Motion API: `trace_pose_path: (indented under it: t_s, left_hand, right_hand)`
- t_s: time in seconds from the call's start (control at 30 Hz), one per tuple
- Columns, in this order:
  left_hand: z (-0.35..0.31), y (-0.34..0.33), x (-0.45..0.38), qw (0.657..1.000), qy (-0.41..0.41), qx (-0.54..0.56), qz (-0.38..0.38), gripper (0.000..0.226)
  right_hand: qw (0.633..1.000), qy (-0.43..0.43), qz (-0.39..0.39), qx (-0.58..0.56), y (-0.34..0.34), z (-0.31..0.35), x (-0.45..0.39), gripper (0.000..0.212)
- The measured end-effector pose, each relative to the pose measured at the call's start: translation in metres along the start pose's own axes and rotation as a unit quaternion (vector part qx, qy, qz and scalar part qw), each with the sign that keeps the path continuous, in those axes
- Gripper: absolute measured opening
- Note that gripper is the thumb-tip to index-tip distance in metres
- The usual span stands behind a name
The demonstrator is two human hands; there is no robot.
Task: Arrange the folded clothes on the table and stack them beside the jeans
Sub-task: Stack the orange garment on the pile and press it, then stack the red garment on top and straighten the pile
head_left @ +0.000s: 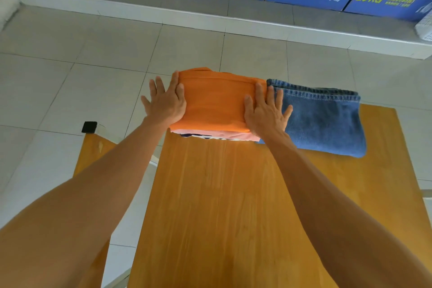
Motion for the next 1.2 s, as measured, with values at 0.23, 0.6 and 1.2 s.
trace_pose_path:
  t_s: [0.23,0.6,1.2]
  left_hand:
    - [0.005,0.009,0.085,0.988,-0.026,0.112,-0.106,0.058]
    - [0.044,-0.055,0.329,0.98,0.0,0.197,-0.037,0.041]
    - [0.13,-0.082,0.452,0.951,0.263,0.162,0.03,0.096]
  right_hand:
    - [0.991,0.014,-0.127,-0.046,0.006,-0.016,0.108,0.06]
    - [0.997,-0.006,-0.038,-0.068,-0.052,-0.048,0.296,0.054]
    - [0.971,-0.163,0.127,-0.121,-0.077,-0.139,0.419,0.06]
Point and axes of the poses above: each hand's wrist, its own x-axis away from the middle knuckle, its own y-axis out of the back of the hand, z = x × y, the point moved 3 cm from there along -x, towards the middle knuckle, and after that the axes turned 2 degrees about -y, right-handed, at the moved point
